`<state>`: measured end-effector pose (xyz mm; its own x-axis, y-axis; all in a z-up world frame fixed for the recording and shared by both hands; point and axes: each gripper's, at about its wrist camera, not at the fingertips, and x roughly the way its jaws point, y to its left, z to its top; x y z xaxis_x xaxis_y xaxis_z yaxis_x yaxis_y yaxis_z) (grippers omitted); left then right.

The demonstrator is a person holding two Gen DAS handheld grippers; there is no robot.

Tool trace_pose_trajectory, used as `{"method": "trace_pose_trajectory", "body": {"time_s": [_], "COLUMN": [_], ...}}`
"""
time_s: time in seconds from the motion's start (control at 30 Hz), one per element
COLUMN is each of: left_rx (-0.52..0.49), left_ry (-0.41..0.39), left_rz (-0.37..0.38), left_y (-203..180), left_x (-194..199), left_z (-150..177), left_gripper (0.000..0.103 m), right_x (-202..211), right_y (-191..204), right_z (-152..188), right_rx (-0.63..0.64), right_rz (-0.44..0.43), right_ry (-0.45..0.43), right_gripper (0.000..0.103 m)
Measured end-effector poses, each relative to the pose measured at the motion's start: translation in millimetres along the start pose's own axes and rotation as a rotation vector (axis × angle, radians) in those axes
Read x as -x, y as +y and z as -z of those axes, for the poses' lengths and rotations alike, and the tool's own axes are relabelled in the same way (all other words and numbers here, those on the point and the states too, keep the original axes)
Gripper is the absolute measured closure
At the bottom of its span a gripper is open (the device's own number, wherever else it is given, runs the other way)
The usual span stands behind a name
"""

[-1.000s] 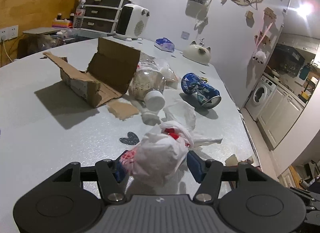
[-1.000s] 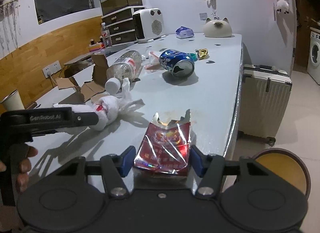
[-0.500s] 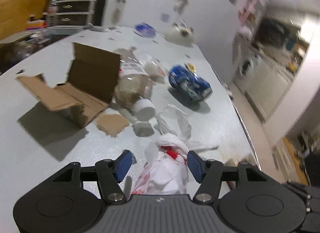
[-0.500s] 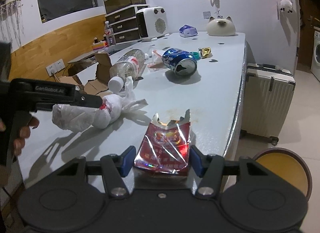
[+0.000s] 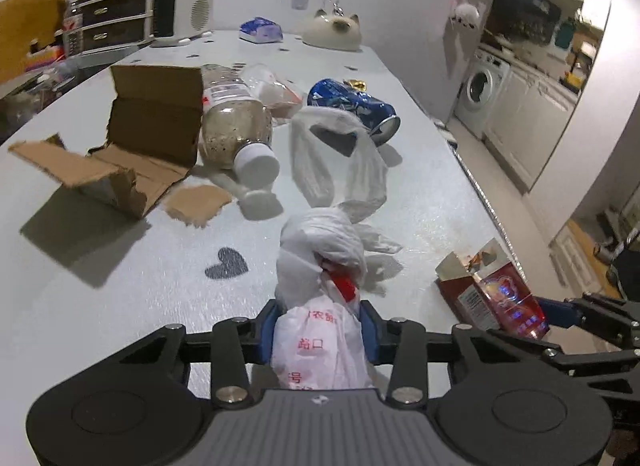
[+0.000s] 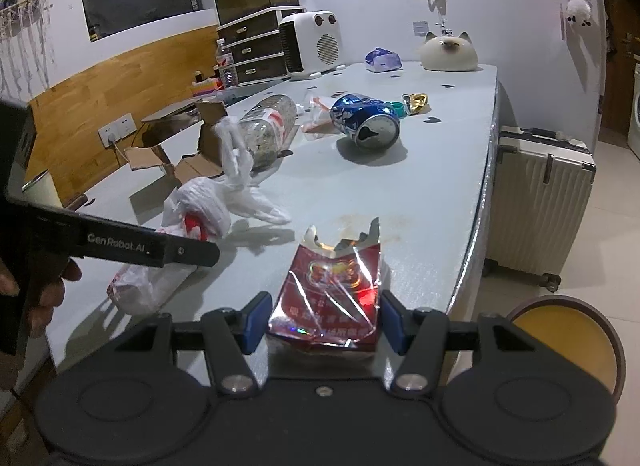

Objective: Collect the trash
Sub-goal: 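Lift the white bag with the left tool while the right tool lifts the red wrapper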

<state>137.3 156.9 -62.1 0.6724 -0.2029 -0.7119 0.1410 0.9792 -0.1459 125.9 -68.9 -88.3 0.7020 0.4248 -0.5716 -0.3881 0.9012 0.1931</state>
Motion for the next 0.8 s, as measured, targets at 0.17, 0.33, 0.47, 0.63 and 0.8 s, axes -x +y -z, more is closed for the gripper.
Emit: {"method": "trace_pose_trajectory", "body": {"time_s": [0.17, 0.33, 0.47, 0.63, 0.8], "left_rx": [0.032, 0.048, 0.038, 0.019, -0.009], "left_ry": [-0.066, -0.130, -0.170, -0.187, -0.187], "left_rz": [-0.037, -0.047, -0.033, 0.014, 0.081], "left_y": [-9, -21, -39, -71, -111], "left_x": [13, 30, 38, 34, 18], "left_z": [15, 16, 10, -2, -16], "left_gripper": [0.062, 0.063, 0.063, 0.063, 0.063], "right_x": [5, 18, 36, 58, 82], "right_y": [-3, -9, -20, -44, -78], "right_z": [0, -3, -7, -10, -11], "right_rx": [0.000, 0.006, -0.001, -0.018, -0.037], "right_rz": [-0.004, 0.009, 0.031, 0.072, 0.131], "right_ry": [-0.011, -0.059, -0.107, -0.152, -0.184], "right_gripper": [0.045, 0.045, 0.045, 0.045, 0.046]}}
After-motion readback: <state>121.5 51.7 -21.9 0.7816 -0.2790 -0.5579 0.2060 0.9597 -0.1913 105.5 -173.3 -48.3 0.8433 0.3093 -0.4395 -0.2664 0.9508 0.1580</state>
